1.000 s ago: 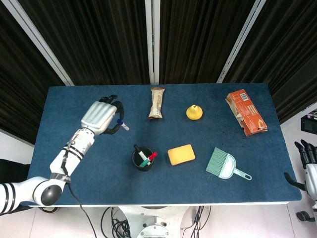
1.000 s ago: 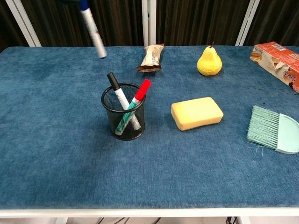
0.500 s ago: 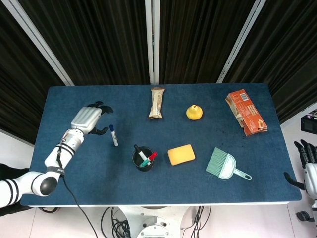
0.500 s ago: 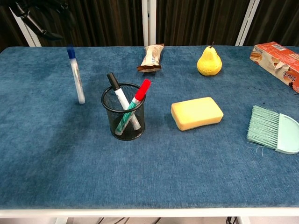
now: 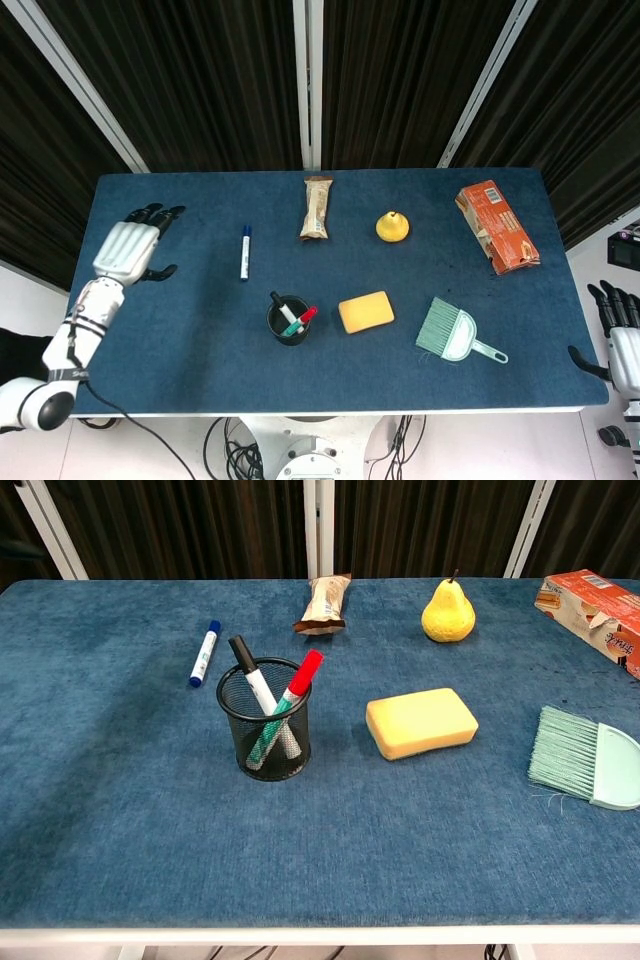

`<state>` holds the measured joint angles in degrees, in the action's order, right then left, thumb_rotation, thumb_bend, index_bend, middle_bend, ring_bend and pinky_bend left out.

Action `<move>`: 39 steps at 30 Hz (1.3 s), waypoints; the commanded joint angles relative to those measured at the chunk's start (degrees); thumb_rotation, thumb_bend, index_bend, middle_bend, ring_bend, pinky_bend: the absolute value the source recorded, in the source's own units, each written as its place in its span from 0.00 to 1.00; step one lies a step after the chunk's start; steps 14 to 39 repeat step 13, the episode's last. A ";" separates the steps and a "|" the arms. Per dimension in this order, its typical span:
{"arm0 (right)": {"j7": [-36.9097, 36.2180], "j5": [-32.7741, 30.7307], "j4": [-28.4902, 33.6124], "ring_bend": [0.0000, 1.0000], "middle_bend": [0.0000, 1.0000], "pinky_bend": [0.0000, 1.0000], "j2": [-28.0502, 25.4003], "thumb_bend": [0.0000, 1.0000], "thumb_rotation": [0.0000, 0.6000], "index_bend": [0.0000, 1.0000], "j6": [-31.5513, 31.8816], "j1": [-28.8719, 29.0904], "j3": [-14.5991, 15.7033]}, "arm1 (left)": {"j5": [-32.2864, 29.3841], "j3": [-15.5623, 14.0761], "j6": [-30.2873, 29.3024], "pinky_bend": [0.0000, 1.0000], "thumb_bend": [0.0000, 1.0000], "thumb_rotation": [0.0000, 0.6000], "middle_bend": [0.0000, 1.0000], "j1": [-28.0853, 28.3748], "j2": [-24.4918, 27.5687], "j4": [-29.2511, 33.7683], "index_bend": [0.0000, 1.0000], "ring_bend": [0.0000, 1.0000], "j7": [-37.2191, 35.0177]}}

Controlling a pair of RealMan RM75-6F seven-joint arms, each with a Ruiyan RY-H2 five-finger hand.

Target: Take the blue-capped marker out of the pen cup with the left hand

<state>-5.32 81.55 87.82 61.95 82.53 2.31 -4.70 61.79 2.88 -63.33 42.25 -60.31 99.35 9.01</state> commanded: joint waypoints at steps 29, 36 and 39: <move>1.79 1.12 -3.70 0.00 0.00 0.00 5.03 0.18 1.00 0.00 1.22 1.03 -0.67 | 17.73 -10.45 -30.17 0.11 0.22 1.00 0.08 -30.11 -15.39 -29.23 0.11 0.00 -5.14; 1.79 1.12 -3.70 0.00 0.00 0.00 5.03 0.18 1.00 0.00 1.22 1.03 -0.67 | 17.73 -10.45 -30.17 0.11 0.22 1.00 0.08 -30.11 -15.39 -29.23 0.11 0.00 -5.14; 1.79 1.12 -3.70 0.00 0.00 0.00 5.03 0.18 1.00 0.00 1.22 1.03 -0.67 | 17.73 -10.45 -30.17 0.11 0.22 1.00 0.08 -30.11 -15.39 -29.23 0.11 0.00 -5.14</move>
